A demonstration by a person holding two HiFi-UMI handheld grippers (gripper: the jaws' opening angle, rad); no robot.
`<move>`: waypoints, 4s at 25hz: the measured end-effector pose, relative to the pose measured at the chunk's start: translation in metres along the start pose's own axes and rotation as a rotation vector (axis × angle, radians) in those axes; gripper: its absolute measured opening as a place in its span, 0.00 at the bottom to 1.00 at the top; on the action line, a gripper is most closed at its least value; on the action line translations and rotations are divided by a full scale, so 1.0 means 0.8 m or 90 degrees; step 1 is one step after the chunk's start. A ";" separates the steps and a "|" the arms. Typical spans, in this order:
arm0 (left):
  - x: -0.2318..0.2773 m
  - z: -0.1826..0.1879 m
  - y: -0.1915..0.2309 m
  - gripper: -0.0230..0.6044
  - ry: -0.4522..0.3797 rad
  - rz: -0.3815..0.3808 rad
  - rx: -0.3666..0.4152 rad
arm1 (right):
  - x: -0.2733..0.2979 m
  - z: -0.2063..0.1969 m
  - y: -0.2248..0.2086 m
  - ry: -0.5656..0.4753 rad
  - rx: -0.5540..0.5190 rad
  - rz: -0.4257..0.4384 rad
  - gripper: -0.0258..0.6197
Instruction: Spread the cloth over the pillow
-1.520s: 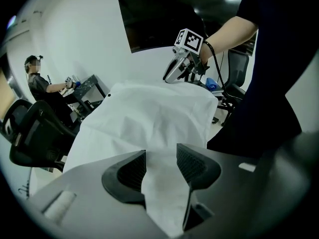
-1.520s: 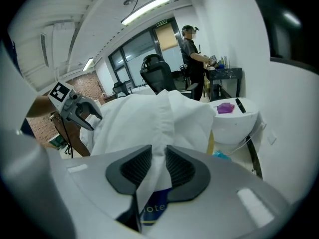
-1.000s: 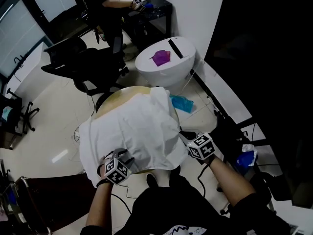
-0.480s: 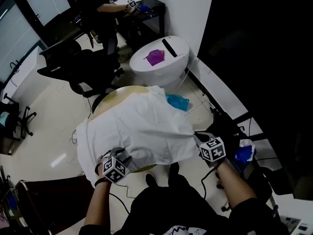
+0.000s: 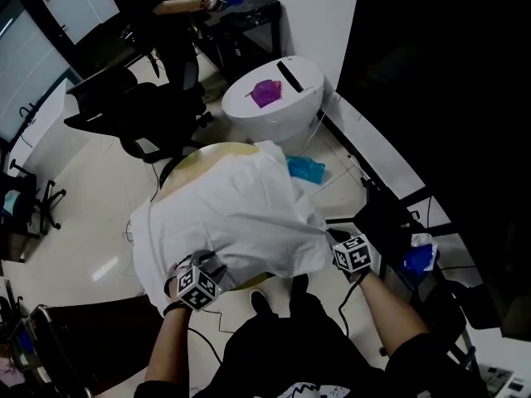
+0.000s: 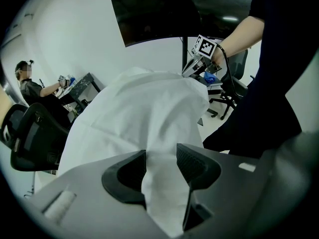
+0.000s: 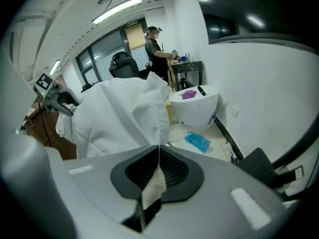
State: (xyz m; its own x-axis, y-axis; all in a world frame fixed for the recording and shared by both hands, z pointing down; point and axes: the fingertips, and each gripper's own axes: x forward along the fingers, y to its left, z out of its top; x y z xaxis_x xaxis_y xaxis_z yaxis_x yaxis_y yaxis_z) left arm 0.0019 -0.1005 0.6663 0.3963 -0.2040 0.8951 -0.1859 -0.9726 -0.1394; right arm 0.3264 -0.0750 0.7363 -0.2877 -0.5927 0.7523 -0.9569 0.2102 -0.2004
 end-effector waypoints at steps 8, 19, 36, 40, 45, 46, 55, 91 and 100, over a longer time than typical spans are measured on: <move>0.002 -0.002 0.005 0.33 0.004 0.010 -0.018 | 0.007 0.011 0.003 0.008 -0.012 0.027 0.08; -0.016 0.017 0.010 0.33 0.017 0.032 -0.043 | -0.057 0.119 0.004 -0.101 -0.081 0.082 0.24; -0.086 0.102 0.148 0.33 -0.119 0.138 0.012 | 0.005 0.354 0.085 -0.116 -0.208 0.085 0.25; -0.071 0.114 0.161 0.33 -0.123 0.123 0.027 | 0.045 0.368 0.087 -0.071 -0.213 0.082 0.26; -0.050 0.129 0.173 0.33 -0.119 0.109 0.024 | 0.108 0.359 0.088 0.011 -0.237 0.082 0.29; -0.046 0.132 0.175 0.33 -0.120 0.107 0.019 | 0.120 0.357 0.086 0.028 -0.244 0.079 0.29; -0.002 0.128 0.182 0.33 -0.076 0.079 0.011 | 0.193 0.317 0.060 0.142 -0.266 0.051 0.31; 0.025 0.108 0.180 0.33 -0.021 0.075 -0.025 | 0.217 0.297 -0.126 0.089 -0.147 -0.024 0.06; 0.032 0.101 0.179 0.32 -0.016 0.076 -0.047 | 0.265 0.250 -0.111 0.134 -0.127 0.031 0.06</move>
State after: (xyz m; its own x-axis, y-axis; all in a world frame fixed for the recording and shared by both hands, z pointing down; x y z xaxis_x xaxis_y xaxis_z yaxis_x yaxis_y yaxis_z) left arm 0.0585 -0.2538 0.6352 0.3894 -0.3210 0.8633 -0.2980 -0.9308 -0.2117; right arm 0.3424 -0.3750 0.7882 -0.2991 -0.4088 0.8622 -0.9096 0.3952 -0.1282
